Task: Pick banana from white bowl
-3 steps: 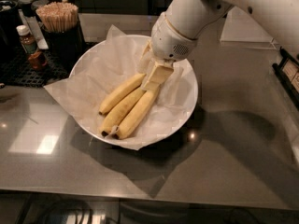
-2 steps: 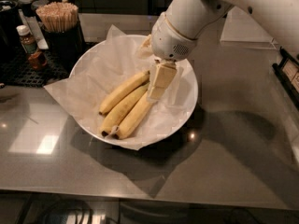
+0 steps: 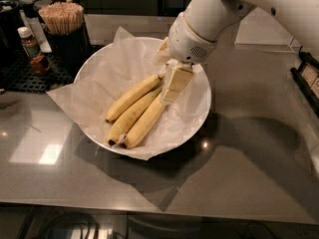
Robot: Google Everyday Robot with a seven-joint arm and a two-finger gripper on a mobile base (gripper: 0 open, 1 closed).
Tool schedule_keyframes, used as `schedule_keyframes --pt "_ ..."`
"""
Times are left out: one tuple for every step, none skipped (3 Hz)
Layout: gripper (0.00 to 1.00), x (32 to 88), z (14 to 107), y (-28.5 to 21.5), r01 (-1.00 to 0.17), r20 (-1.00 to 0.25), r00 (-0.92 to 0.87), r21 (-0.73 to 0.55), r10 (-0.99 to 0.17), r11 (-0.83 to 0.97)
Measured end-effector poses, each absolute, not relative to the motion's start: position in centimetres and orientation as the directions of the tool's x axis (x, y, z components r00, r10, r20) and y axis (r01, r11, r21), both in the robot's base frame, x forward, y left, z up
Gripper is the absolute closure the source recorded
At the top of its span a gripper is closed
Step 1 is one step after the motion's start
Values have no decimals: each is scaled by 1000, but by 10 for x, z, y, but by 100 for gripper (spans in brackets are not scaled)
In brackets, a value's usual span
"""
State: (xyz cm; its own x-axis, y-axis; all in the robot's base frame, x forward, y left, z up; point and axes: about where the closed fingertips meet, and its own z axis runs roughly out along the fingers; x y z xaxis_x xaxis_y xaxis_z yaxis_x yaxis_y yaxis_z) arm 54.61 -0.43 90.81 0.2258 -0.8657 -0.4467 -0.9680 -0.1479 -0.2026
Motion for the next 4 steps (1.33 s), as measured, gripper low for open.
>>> schedule_keyframes --pt "32 555 903 -22 -976 -451 181 -193 -874 -102" --pt "50 559 901 -32 -978 -453 155 -193 -878 -74" --pt "74 559 903 -32 -977 -449 159 -201 -879 -74" --pt "97 555 918 -19 -964 -426 206 -241 -881 -108"
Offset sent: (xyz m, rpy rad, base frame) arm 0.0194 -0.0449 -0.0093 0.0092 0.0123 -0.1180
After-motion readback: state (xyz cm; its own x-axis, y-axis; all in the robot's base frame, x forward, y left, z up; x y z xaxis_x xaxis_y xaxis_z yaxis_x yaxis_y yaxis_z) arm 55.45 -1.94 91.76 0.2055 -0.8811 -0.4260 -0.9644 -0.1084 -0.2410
